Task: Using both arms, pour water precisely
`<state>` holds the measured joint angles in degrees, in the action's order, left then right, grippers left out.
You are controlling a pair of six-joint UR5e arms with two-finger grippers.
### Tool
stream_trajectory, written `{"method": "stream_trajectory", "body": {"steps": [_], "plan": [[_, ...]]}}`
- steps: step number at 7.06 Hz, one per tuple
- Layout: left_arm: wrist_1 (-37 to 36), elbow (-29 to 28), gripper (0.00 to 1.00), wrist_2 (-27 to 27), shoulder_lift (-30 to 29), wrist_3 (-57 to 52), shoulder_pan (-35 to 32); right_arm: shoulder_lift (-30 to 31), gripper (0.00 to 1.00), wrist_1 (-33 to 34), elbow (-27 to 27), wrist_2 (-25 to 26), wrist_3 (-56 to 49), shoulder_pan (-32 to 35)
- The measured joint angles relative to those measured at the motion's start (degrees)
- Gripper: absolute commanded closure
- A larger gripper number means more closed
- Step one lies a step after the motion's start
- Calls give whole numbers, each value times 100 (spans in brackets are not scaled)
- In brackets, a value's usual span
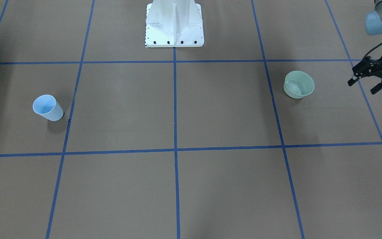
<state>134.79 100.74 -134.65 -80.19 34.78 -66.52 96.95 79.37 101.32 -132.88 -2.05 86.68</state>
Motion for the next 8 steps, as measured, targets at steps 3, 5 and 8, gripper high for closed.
{"method": "stream_trajectory", "body": {"steps": [3,5,8], "plan": [[721,15,16,1308,208,1354,1681,1,0,-1,10,-1,3,-2],[856,16,99,1742,377,1453,2131,7,0,-1,4,-1,3,-2],[900,20,100,1933,439,1421,2416,8,0,-1,-13,7,3,-2]]}}
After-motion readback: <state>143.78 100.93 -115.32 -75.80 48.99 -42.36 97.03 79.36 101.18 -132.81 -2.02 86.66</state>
